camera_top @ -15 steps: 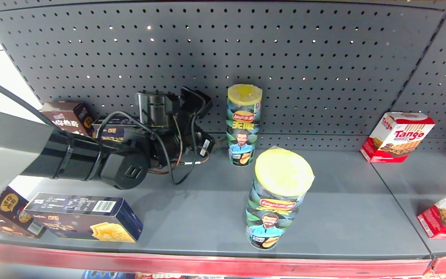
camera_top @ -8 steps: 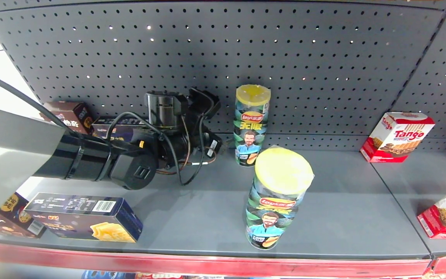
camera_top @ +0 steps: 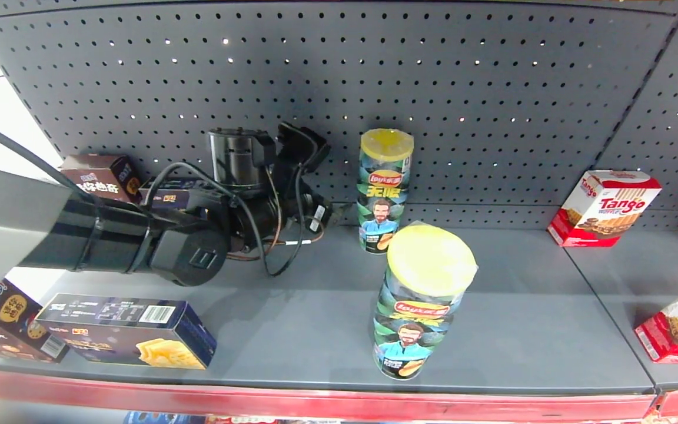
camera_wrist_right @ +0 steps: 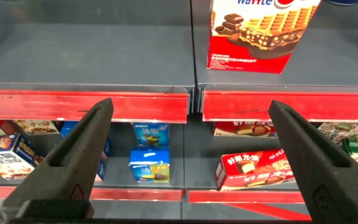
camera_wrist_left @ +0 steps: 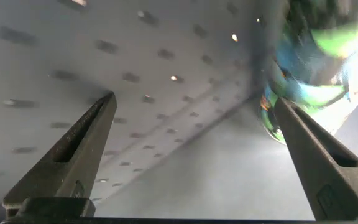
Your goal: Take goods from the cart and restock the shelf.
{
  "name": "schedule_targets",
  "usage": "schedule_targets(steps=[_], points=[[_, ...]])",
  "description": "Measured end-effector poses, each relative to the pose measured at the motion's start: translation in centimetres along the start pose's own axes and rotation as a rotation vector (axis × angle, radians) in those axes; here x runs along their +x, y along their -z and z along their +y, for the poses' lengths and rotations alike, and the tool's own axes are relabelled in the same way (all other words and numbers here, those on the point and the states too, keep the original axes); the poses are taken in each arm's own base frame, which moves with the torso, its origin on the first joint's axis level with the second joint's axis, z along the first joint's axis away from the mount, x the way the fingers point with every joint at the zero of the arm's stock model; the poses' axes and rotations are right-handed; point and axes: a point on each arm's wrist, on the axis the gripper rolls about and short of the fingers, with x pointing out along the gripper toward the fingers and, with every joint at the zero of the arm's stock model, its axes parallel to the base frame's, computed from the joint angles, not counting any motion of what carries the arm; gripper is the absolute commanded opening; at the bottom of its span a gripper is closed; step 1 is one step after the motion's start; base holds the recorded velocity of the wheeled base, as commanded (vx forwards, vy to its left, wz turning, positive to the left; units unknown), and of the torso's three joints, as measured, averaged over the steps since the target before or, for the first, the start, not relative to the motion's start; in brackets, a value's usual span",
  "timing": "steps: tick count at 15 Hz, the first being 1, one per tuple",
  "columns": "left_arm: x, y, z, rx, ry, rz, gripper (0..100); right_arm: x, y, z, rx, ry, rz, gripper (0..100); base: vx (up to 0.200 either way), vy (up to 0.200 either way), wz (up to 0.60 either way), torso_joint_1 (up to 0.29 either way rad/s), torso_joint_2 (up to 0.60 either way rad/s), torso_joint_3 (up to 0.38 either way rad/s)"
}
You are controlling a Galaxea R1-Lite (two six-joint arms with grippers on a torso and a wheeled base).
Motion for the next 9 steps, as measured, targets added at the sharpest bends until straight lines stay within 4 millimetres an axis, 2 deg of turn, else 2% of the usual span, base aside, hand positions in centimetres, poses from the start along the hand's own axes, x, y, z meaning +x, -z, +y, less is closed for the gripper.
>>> schedule_targets(steps=[4,9], points=[[-3.5,-1.4,0.9,-0.003,-0.04,-0.011,100,0.0,0.0,0.0,0.0,0.0,0.0,100,0.0,0.0,0.0,0.0,0.0,0.0],[-10.5,-1.3,-0.8,0.003,-0.032,0.016,100,0.0,0.0,0.0,0.0,-0.002,0.0,100,0.0,0.0,0.0,0.0,0.0,0.0]])
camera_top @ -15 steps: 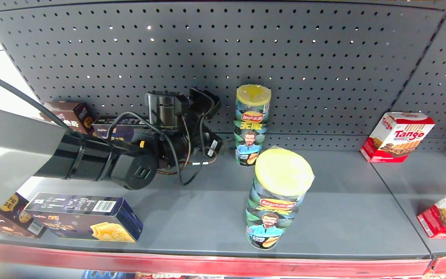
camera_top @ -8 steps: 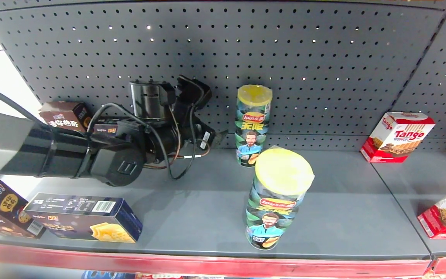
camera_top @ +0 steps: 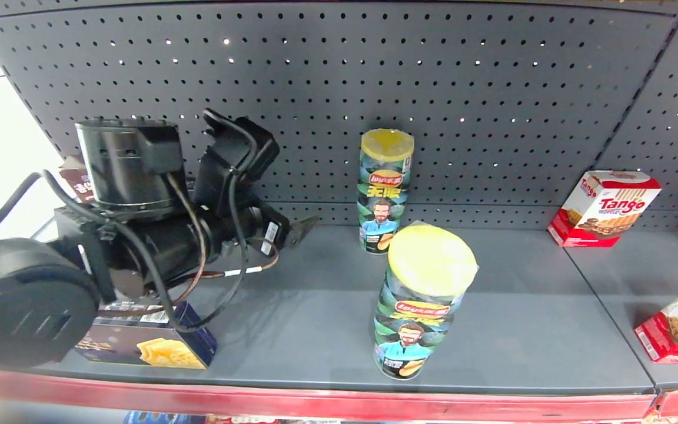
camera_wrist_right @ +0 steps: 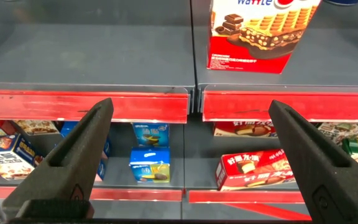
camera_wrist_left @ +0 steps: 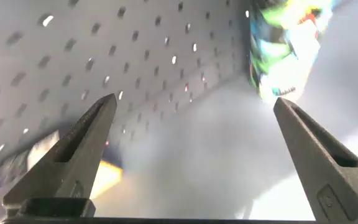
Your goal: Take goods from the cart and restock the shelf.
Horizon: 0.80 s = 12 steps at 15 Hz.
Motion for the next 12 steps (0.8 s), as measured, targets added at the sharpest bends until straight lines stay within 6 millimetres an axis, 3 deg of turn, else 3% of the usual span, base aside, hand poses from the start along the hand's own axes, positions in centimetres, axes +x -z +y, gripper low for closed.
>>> schedule_targets(steps=[2,6,7,10,12], points=[[-2.6,0.1,-0.4,-0.016,-0.003,-0.016,100,0.0,0.0,0.0,-0.001,-0.001,0.0,100,0.0,0.0,0.0,0.0,0.0,0.0],[-5.4,0.7,-0.3,-0.05,-0.021,-0.074,100,0.0,-0.2,0.0,-0.003,-0.007,-0.006,100,0.0,0.0,0.0,0.0,0.0,0.0],[-5.7,0.8,-0.3,-0.05,-0.023,-0.077,100,-0.2,-1.2,0.0,0.004,-0.007,-0.03,100,0.0,0.0,0.0,0.0,0.0,0.0],[-6.1,0.7,-0.1,-0.053,-0.029,-0.099,100,-0.2,-6.9,0.0,0.038,-0.045,-0.072,100,0.0,0.0,0.0,0.0,0.0,0.0],[-6.2,0.6,-0.1,-0.054,-0.033,-0.107,100,1.8,-11.0,0.2,0.006,-0.128,-0.012,100,0.0,0.0,0.0,0.0,0.0,0.0]])
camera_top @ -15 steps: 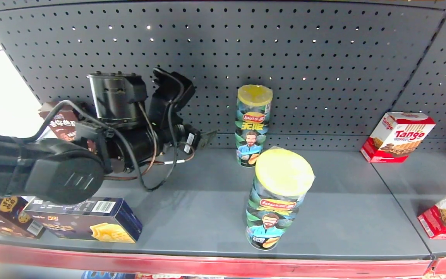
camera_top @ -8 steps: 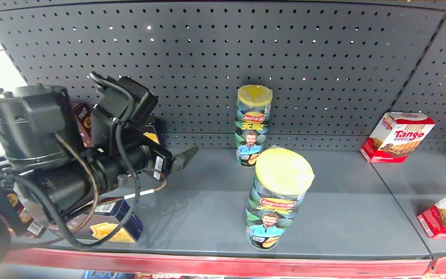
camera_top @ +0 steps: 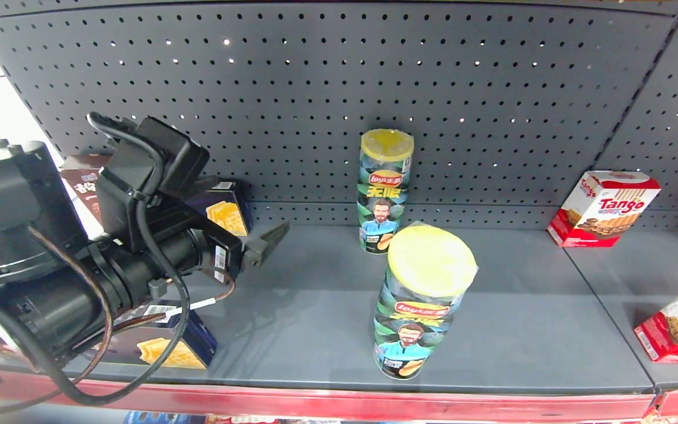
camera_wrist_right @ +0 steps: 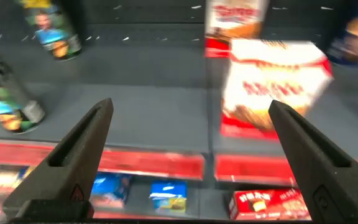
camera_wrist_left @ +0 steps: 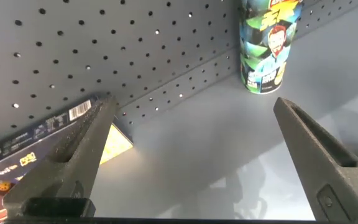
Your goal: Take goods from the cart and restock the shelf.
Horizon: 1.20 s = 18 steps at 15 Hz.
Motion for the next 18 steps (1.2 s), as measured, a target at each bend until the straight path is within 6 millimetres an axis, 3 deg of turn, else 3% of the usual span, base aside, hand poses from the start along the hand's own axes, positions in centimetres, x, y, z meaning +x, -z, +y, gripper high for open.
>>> schedule_targets(steps=[3,7,12,18], points=[[0.0,-0.1,0.2,-0.003,-0.012,-0.024,100,5.4,-2.8,0.2,-0.106,-0.153,0.131,100,0.0,0.0,0.0,0.0,0.0,0.0],[0.3,0.3,0.2,-0.002,-0.014,-0.016,100,11.8,-2.6,2.6,-0.19,-0.392,0.252,100,0.0,0.0,0.0,0.0,0.0,0.0],[1.0,0.7,0.0,-0.001,-0.015,-0.018,100,15.4,-0.9,5.8,-0.227,-0.534,0.373,100,0.0,0.0,0.0,0.0,0.0,0.0],[1.4,1.1,-0.2,0.002,-0.011,-0.001,100,18.2,-0.7,8.7,-0.252,-0.621,0.419,100,0.0,0.0,0.0,0.0,0.0,0.0]])
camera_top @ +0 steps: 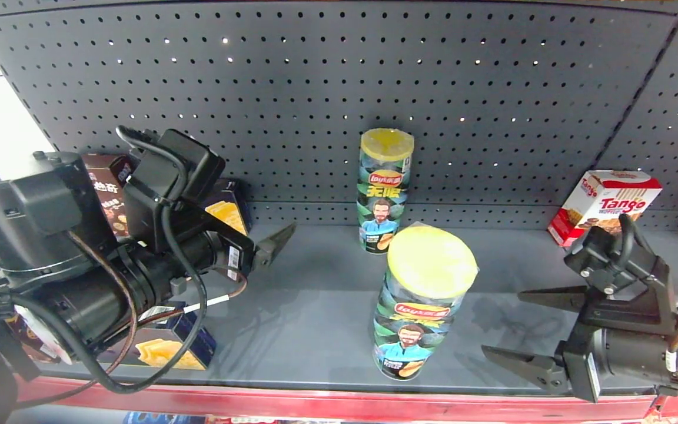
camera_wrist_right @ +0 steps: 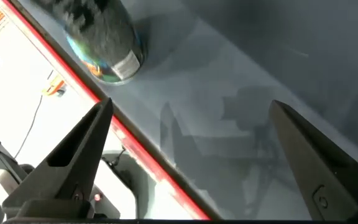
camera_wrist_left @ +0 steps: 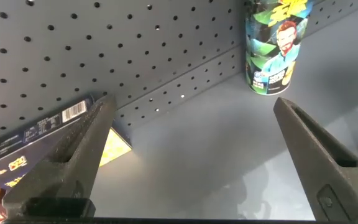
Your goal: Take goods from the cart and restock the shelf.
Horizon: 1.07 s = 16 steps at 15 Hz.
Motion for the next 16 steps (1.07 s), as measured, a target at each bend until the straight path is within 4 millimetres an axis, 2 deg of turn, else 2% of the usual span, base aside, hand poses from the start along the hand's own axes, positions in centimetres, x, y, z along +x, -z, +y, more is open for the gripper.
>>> schedule_targets(steps=[6,16], points=[[0.3,0.1,-0.1,-0.001,-0.001,-0.002,100,2.2,-1.1,0.4,-0.015,-0.035,0.016,100,0.0,0.0,0.0,0.0,0.0,0.0],[0.4,0.2,-0.1,0.0,0.0,0.0,100,4.6,-1.8,1.2,-0.035,-0.066,0.031,100,0.0,0.0,0.0,0.0,0.0,0.0]])
